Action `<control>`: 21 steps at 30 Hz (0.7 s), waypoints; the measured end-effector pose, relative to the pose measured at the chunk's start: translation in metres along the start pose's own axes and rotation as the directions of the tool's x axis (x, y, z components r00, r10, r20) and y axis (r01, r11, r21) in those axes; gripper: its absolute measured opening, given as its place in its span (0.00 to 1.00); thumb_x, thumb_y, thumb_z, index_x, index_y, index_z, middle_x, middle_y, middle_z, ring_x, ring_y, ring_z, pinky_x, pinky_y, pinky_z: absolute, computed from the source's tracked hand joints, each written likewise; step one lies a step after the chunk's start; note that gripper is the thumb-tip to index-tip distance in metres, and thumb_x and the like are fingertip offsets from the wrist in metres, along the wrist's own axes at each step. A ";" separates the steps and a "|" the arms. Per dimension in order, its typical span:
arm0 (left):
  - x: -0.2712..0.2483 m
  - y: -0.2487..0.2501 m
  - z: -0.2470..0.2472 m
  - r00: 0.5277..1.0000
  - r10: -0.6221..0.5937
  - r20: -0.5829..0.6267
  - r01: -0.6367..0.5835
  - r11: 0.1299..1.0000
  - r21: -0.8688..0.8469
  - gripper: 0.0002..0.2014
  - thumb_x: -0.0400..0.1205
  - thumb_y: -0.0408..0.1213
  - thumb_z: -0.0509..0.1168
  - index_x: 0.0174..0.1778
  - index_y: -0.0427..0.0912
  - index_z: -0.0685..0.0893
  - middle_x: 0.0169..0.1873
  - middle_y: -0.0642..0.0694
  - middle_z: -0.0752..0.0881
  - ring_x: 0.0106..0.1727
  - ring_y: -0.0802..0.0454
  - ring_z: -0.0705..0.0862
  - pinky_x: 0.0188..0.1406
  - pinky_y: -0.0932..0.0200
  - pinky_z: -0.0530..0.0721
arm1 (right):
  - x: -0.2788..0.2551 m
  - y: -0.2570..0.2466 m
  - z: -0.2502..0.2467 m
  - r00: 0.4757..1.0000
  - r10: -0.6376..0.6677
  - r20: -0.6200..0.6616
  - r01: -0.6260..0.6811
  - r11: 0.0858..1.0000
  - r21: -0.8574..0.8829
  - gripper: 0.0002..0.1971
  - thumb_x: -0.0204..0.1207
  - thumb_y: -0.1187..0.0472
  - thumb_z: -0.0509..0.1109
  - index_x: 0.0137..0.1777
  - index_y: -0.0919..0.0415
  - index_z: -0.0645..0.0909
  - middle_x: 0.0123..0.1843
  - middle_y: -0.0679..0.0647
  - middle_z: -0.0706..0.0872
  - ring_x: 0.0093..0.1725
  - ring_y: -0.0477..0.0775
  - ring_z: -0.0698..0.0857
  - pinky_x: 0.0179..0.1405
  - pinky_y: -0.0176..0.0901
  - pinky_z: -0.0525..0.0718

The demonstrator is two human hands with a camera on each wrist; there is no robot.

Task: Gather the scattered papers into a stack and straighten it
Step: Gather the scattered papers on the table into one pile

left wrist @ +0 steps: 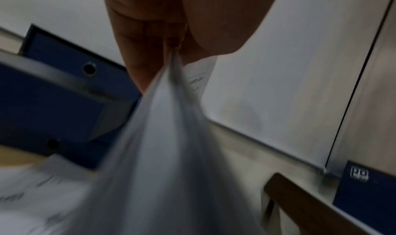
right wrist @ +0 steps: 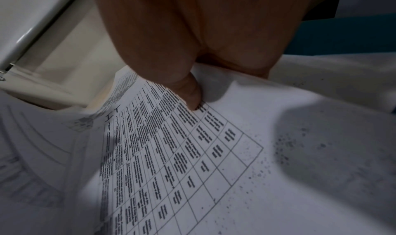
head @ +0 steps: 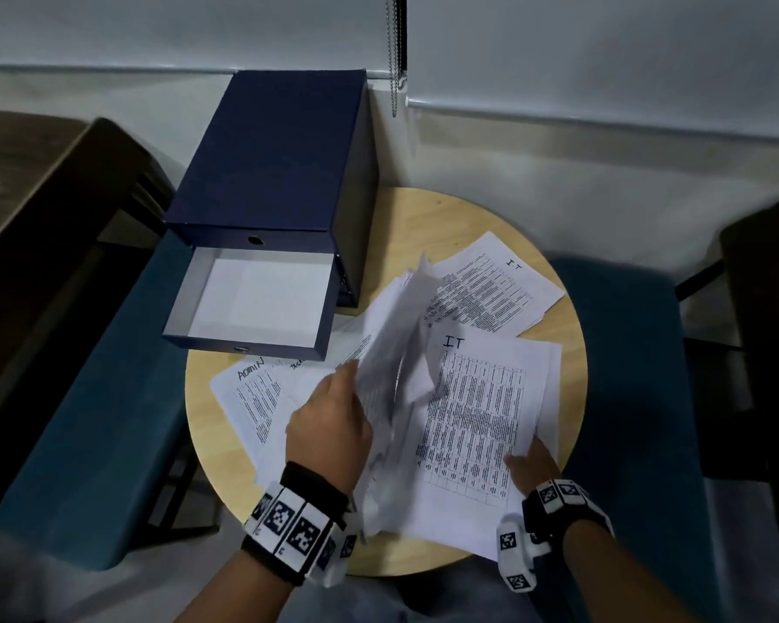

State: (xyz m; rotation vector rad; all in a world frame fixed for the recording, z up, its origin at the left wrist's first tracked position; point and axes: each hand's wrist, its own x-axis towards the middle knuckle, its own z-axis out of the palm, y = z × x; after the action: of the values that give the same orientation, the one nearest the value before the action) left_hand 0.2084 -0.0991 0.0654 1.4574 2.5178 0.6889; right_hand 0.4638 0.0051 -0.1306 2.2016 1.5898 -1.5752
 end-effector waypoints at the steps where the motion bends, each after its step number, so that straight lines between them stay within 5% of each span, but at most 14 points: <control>1: 0.005 0.005 -0.012 0.998 0.034 -0.057 -0.035 0.999 -0.022 0.21 0.73 0.31 0.57 0.62 0.38 0.83 0.42 0.39 0.89 0.35 0.34 0.88 0.27 0.48 0.83 | 0.000 0.000 0.000 1.000 -0.005 -0.001 0.005 1.000 -0.003 0.27 0.79 0.70 0.67 0.78 0.65 0.69 0.71 0.66 0.80 0.68 0.67 0.80 0.58 0.42 0.73; 5: 0.027 0.018 -0.057 0.966 0.042 -0.254 -0.075 0.990 -0.121 0.18 0.74 0.23 0.64 0.59 0.41 0.85 0.38 0.48 0.88 0.36 0.44 0.84 0.35 0.62 0.72 | 0.001 0.003 0.000 1.000 0.002 0.000 -0.002 1.000 0.001 0.26 0.77 0.69 0.68 0.76 0.65 0.72 0.69 0.66 0.82 0.64 0.66 0.82 0.54 0.41 0.73; 9: 0.049 0.009 -0.060 0.952 -0.050 -0.302 -0.023 0.972 -0.234 0.14 0.78 0.23 0.63 0.53 0.43 0.86 0.33 0.55 0.84 0.31 0.53 0.79 0.33 0.62 0.73 | 0.002 0.004 0.000 1.000 0.014 0.017 -0.015 0.999 0.033 0.26 0.76 0.68 0.69 0.75 0.64 0.73 0.68 0.64 0.82 0.64 0.64 0.83 0.58 0.42 0.74; 14: 0.062 -0.031 0.016 0.967 -0.227 0.117 0.255 0.859 -0.443 0.04 0.83 0.37 0.68 0.45 0.42 0.84 0.32 0.56 0.86 0.32 0.60 0.83 0.34 0.63 0.76 | 0.007 0.004 -0.004 0.997 0.022 0.076 -0.032 0.990 0.137 0.20 0.74 0.70 0.71 0.67 0.65 0.80 0.54 0.61 0.86 0.48 0.57 0.82 0.51 0.41 0.75; 18: 0.041 -0.069 0.098 0.827 -0.404 0.390 0.525 0.804 -0.280 0.15 0.76 0.50 0.74 0.40 0.42 0.82 0.31 0.49 0.86 0.36 0.47 0.83 0.40 0.56 0.82 | 0.012 0.006 -0.006 0.993 0.069 0.096 -0.094 0.955 0.282 0.17 0.77 0.68 0.69 0.67 0.65 0.79 0.56 0.61 0.86 0.54 0.61 0.84 0.61 0.50 0.80; 21: 0.024 -0.087 0.127 0.761 -0.460 0.457 0.569 0.812 -0.130 0.20 0.77 0.53 0.73 0.41 0.37 0.79 0.32 0.45 0.83 0.37 0.45 0.80 0.35 0.56 0.77 | 0.008 0.008 -0.008 0.991 0.103 0.086 -0.127 0.931 0.342 0.14 0.81 0.70 0.63 0.66 0.61 0.74 0.58 0.59 0.82 0.56 0.60 0.81 0.64 0.52 0.78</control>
State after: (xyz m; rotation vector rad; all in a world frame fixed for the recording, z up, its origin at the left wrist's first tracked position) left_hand 0.1726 -0.0755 -0.0845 0.6581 2.2276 0.5189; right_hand 0.4748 0.0113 -0.1363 2.3184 1.2155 -1.9993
